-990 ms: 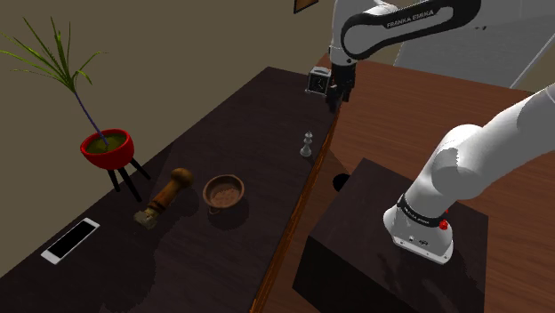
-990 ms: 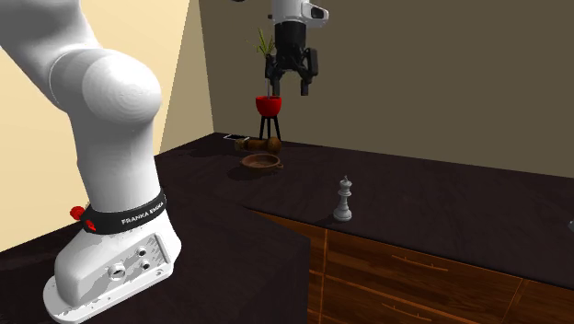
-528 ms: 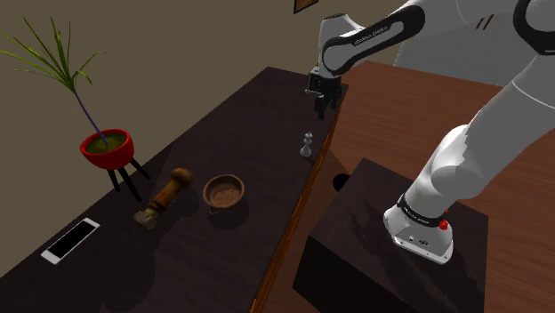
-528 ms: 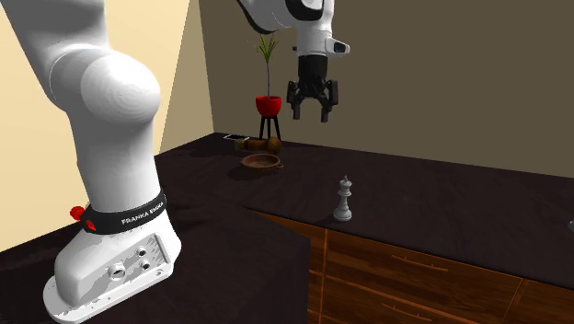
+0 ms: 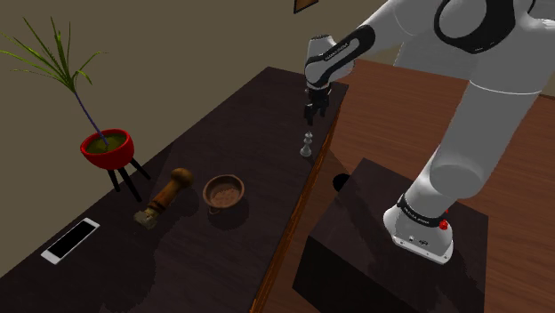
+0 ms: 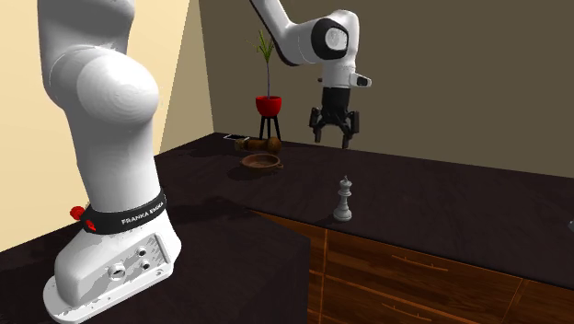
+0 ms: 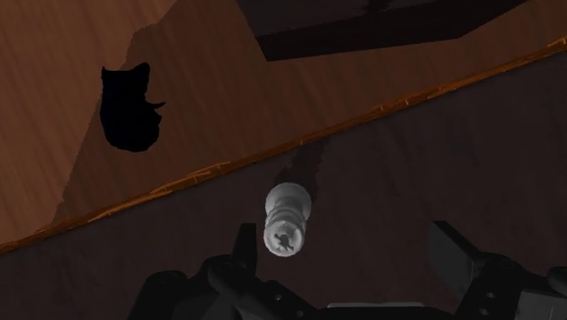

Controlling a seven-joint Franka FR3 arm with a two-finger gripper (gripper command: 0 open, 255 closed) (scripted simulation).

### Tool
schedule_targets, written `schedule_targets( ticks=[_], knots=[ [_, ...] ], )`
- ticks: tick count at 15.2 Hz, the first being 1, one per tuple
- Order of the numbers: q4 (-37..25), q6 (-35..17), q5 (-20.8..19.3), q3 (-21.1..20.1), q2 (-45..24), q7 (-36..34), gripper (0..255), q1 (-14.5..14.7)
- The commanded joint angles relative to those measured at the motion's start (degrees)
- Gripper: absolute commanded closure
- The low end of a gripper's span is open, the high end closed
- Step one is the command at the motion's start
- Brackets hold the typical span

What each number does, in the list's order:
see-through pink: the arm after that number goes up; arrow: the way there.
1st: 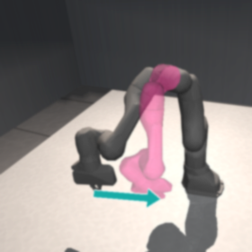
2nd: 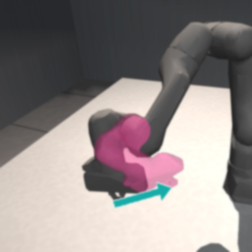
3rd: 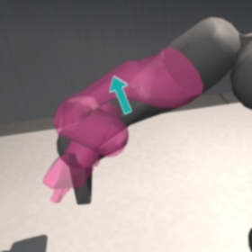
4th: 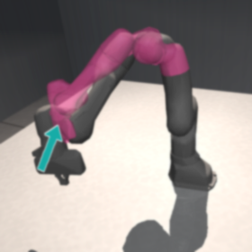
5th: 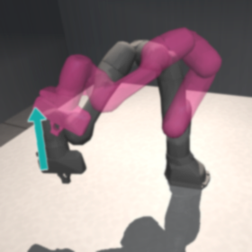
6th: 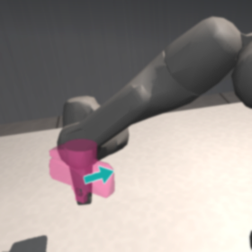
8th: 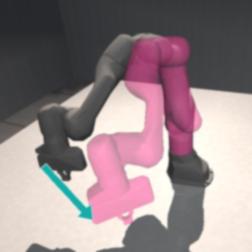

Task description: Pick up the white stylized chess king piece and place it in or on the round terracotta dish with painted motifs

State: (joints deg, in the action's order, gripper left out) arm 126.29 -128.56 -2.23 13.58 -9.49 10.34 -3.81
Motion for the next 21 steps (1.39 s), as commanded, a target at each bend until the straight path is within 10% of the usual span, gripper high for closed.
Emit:
schedule_targets(
  ticks=[1, 8, 21],
  knots=[
    [-2.94, -1.69, 1.76, 0.03, -4.87, 1.72, 0, -0.89],
    [-15.55, -3.87, 6.82, -1.53, -20.6, 5.76, 0, -4.56],
    [-14.77, -8.43, 7.71, -2.23, -24.41, 6.34, 0, -5.18]
  ],
)
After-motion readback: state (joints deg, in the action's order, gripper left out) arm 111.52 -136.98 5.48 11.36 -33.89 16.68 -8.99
